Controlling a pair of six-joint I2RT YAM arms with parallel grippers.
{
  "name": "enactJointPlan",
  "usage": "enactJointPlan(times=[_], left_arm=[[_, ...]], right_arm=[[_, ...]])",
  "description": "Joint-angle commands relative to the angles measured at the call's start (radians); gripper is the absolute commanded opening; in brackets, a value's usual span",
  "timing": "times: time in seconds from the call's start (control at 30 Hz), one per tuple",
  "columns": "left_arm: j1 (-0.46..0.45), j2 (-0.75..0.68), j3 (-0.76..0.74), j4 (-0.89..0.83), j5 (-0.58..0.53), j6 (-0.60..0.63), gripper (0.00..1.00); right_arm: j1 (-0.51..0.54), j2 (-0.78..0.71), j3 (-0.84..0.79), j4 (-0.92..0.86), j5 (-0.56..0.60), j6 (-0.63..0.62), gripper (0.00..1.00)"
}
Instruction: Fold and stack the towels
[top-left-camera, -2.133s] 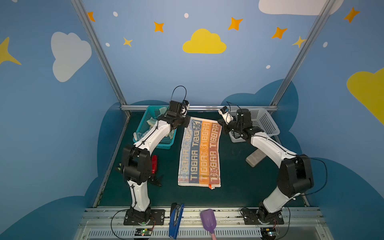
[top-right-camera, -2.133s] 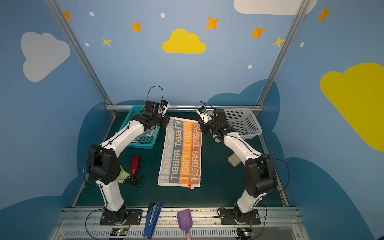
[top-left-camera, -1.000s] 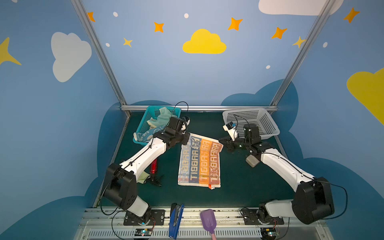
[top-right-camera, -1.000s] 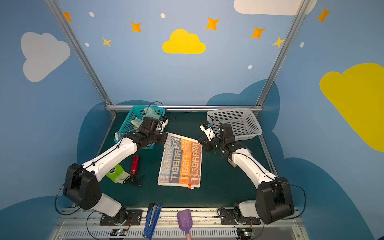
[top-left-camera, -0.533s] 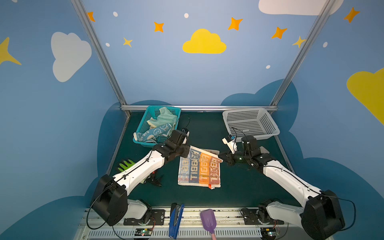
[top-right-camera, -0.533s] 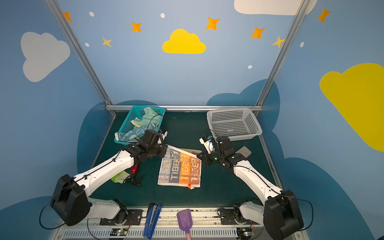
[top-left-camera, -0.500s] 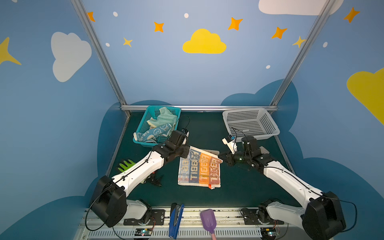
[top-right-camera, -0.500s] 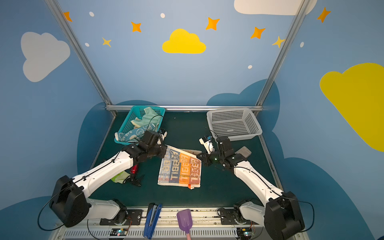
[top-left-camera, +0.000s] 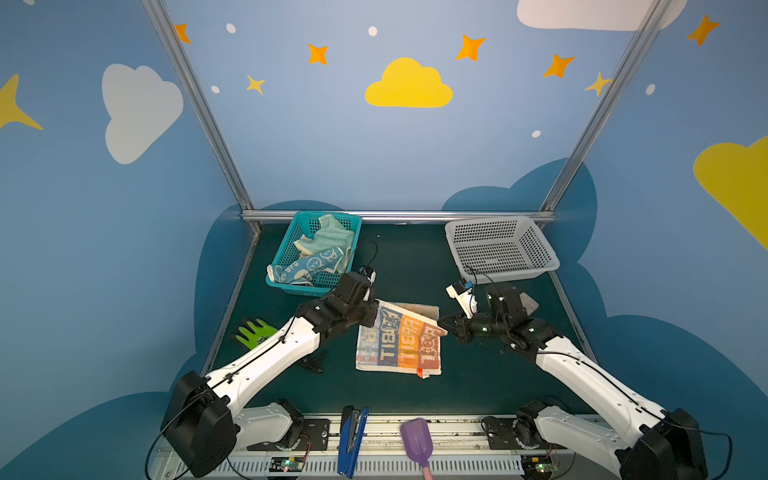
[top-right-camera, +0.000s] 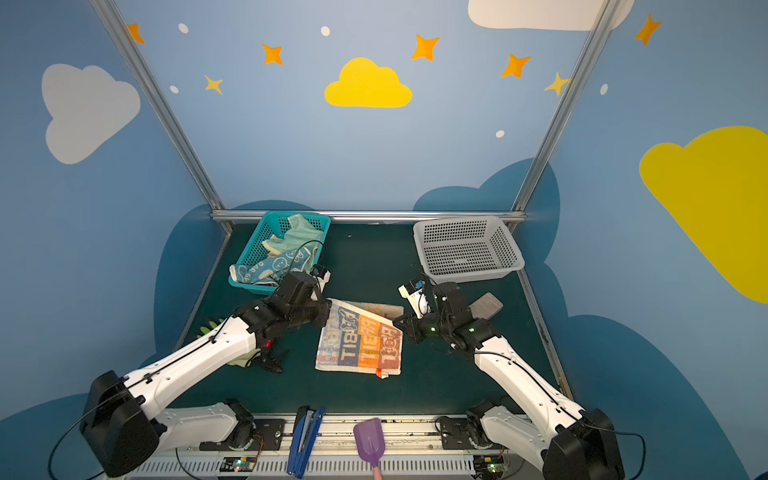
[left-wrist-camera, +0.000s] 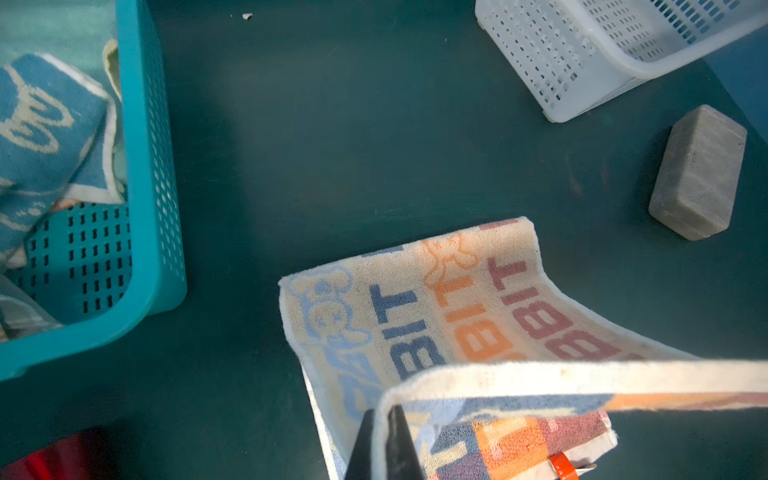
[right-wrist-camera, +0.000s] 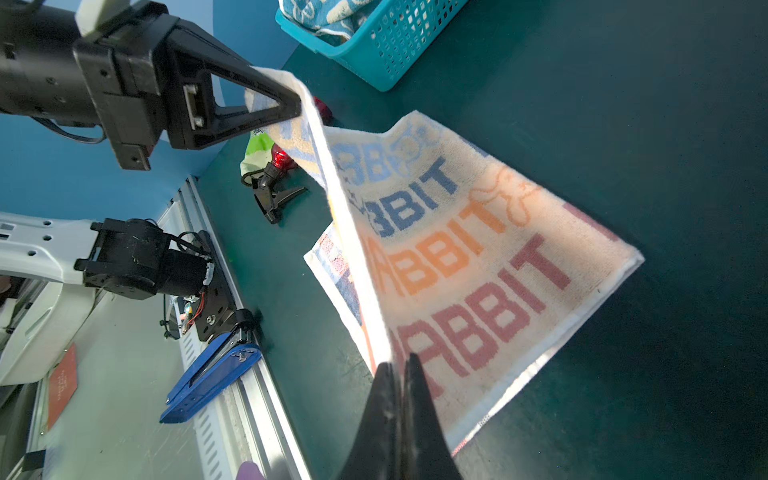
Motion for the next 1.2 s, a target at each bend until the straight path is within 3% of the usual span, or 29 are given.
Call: enactJointPlan(times=[0.0, 0.33, 0.47, 0.53, 0.63, 0.77, 1.0, 1.17], left_arm=[[-0.003, -0.008, -0.046, 0.006, -0.016, -0.040, 0.04], [-0.042, -0.013, -0.247, 0.184, -0.025, -0.147, 0.08], [-0.054, -0.048, -0.298, 0.195, -0.034, -0.176, 0.19], [-0.059, -0.063, -0.314, 0.195, -0.034, -0.189, 0.29], [-0.066, -0.087, -0.330, 0.193, -0.032, -0.203, 0.34], [-0.073, -0.137, -0.336, 0.175, -0.056, -0.221, 0.54], [-0.074, -0.247, -0.373, 0.181, -0.095, -0.240, 0.62], [-0.074, -0.270, -0.384, 0.179, -0.115, -0.245, 0.62]], right_arm=[[0.016, -0.001, -0.071, 0.017, 0.012, 0.060, 0.00], [0.070, 0.072, -0.208, 0.164, 0.037, 0.161, 0.00], [0.091, 0.091, -0.229, 0.174, 0.043, 0.183, 0.00], [0.104, 0.106, -0.235, 0.179, 0.040, 0.193, 0.01], [0.128, 0.129, -0.235, 0.173, 0.033, 0.199, 0.06], [0.171, 0.152, -0.221, 0.135, 0.018, 0.204, 0.19], [0.255, 0.144, -0.214, 0.079, 0.022, 0.223, 0.32], [0.339, 0.120, -0.234, 0.045, 0.102, 0.241, 0.38]])
